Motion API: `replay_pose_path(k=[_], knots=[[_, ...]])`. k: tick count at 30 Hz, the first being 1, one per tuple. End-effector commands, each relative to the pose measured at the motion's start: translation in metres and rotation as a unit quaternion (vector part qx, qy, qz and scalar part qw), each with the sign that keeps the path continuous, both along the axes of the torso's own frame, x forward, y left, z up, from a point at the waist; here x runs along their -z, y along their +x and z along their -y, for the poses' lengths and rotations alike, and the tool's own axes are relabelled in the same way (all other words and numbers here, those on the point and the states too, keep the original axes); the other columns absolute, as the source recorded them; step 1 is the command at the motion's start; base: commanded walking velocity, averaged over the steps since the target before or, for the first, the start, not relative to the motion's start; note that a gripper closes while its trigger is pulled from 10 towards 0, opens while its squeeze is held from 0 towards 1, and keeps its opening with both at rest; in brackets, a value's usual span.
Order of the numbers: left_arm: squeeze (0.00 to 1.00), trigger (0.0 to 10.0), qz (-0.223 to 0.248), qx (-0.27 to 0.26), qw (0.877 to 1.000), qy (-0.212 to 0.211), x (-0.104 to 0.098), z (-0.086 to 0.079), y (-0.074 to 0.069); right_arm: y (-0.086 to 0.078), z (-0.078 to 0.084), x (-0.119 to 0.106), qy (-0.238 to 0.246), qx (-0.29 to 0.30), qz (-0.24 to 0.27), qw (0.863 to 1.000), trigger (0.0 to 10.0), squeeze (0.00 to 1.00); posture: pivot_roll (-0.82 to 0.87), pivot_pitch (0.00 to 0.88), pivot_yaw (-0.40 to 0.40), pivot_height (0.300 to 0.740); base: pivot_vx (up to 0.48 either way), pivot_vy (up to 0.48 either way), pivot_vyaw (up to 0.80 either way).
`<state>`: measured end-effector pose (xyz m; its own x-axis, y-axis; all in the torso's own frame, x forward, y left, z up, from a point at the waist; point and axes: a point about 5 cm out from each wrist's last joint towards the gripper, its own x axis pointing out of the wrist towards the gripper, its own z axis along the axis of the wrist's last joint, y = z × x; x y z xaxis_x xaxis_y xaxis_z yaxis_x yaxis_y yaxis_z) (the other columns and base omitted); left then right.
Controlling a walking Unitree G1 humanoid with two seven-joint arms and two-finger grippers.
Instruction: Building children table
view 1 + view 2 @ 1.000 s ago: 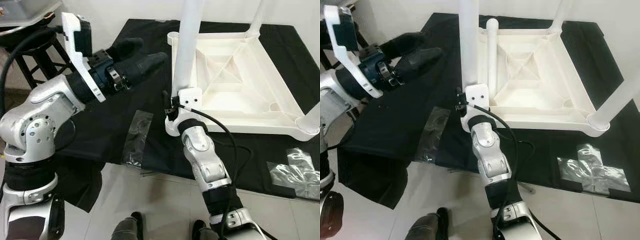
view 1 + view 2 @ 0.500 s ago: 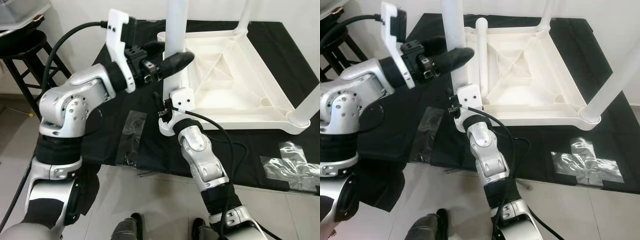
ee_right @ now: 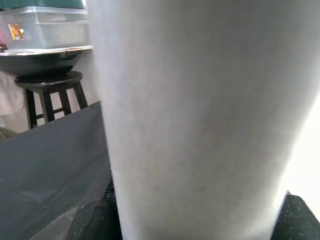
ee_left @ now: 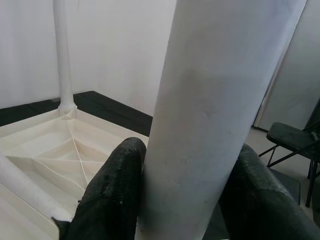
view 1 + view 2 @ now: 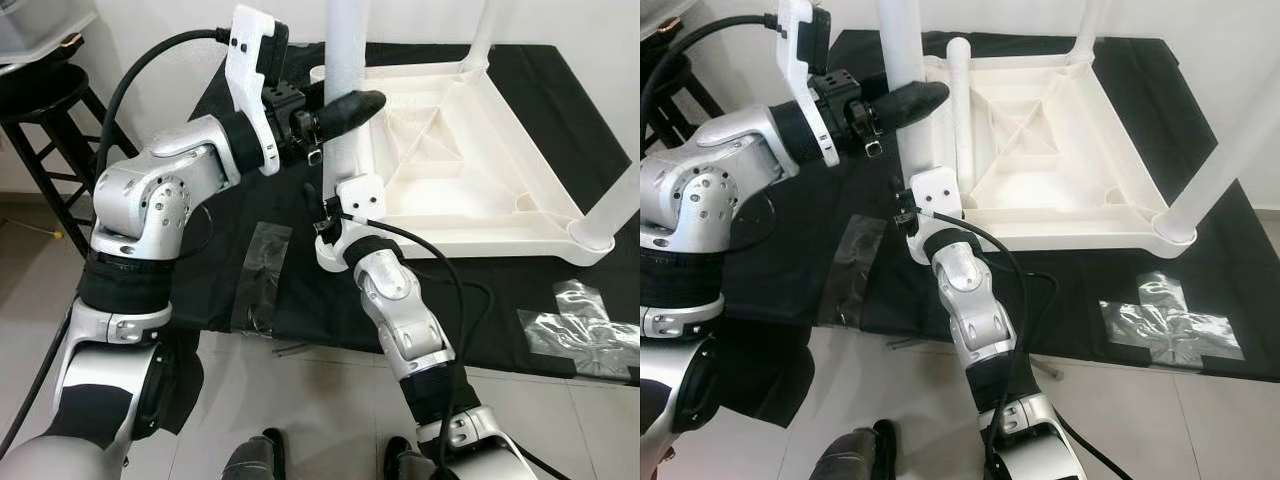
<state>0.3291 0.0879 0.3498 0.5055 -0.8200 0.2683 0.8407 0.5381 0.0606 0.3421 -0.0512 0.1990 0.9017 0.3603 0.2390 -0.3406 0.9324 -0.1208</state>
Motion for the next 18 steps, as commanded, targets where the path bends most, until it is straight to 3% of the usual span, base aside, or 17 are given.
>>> replay_pose_path(k=[1,5,7,8,10,12,13,17,18], knots=[[0.00,0.0,-0.004,0.003,1.000,0.002,-0.003,0.000,0.003,-0.004,-0.015,-0.013,0.017,-0.032,0.029,0.999,10.0,0.00,0.11,0.158,0.081,0.740,0.000,0.000,0.00],[0.00,0.0,0.000,0.007,1.000,0.011,-0.004,0.003,0.004,-0.001,-0.011,-0.016,0.032,-0.038,0.026,0.998,10.0,0.00,0.11,0.159,0.084,0.740,0.000,0.000,0.00],[0.00,0.0,0.000,0.010,1.000,0.014,-0.004,0.005,0.004,-0.001,-0.008,-0.023,0.044,-0.078,0.032,0.995,10.0,0.01,0.11,0.162,0.086,0.740,0.000,0.000,0.00],[0.00,0.0,0.001,0.011,1.000,0.016,-0.004,0.005,0.004,-0.001,-0.006,-0.030,0.053,-0.114,0.038,0.991,10.0,1.00,0.11,0.164,0.087,0.740,0.000,0.000,0.00],[0.00,0.0,0.001,0.012,1.000,0.018,-0.004,0.005,0.004,-0.001,-0.004,-0.035,0.058,-0.139,0.043,0.988,10.0,1.00,0.11,0.164,0.087,0.740,0.000,0.000,0.00],[0.00,0.0,0.001,0.014,1.000,0.018,-0.003,0.006,0.004,-0.001,0.005,-0.053,0.038,-0.220,0.072,0.972,10.0,1.00,0.11,0.170,0.089,0.740,0.000,0.000,0.00],[0.00,0.0,0.001,0.014,1.000,0.018,-0.003,0.006,0.004,-0.001,0.005,-0.053,0.038,-0.220,0.072,0.972,10.0,1.00,0.11,0.170,0.089,0.740,0.000,0.000,0.00],[0.00,0.0,0.000,0.016,1.000,0.019,-0.001,0.008,0.003,0.002,0.024,-0.069,-0.042,-0.310,0.095,0.945,10.0,1.00,0.11,0.174,0.089,0.740,0.000,0.000,0.00],[0.00,0.0,0.000,0.017,1.000,0.019,0.000,0.008,0.003,0.003,0.030,-0.070,-0.077,-0.335,0.091,0.935,10.0,0.39,0.11,0.175,0.089,0.740,0.000,0.000,0.00]])
